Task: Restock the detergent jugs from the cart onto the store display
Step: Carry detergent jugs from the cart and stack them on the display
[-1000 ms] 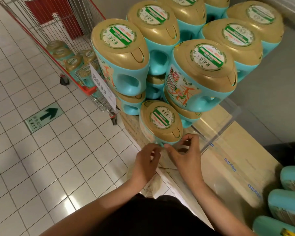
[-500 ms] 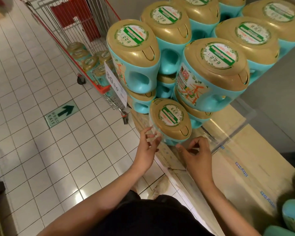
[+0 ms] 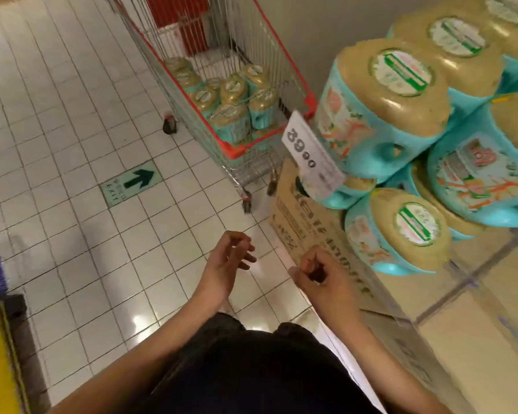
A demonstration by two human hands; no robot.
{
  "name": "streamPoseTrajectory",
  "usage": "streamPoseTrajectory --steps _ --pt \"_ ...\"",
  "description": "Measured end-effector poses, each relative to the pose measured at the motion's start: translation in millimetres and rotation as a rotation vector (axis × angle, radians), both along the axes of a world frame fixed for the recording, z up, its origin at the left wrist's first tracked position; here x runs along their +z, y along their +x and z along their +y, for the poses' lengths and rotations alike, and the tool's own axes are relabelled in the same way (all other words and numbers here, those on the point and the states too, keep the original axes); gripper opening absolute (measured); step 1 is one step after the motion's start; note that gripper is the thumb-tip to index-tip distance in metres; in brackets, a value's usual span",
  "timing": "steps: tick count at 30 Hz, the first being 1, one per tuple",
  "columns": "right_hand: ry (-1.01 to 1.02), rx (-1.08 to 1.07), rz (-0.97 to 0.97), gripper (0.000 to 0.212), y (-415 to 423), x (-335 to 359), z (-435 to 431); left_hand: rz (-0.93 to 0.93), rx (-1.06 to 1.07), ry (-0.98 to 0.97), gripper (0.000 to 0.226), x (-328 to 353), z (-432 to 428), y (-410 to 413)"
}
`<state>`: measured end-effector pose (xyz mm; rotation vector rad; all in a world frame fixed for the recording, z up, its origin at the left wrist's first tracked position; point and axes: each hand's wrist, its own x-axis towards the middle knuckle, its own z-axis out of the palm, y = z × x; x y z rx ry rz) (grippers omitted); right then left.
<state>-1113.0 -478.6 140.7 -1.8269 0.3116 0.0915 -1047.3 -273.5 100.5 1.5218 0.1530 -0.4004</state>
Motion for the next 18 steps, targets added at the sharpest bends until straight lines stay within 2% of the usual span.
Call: streamPoseTrajectory --steps 5,9,13,18 --pt "0.034 0.094 0.016 0.039 79.4 -5.5 89.5 -0.002 0.049 0.075 0.038 3.9 131.8 34.9" --pt "0.001 0.188 0.106 0.025 131.8 -20.2 137.2 0.051 0.133 0.139 0.024 -3.0 210.4 67.5" --pt "-0.008 0.194 0.159 0.018 183.2 -36.2 156.5 0.095 0.233 0.148 0.029 -7.5 258.6 121.4" --pt "0.055 0.150 0.227 0.013 280.1 -55.2 169.5 0.039 0.275 0.154 0.035 2.7 291.5 223.7"
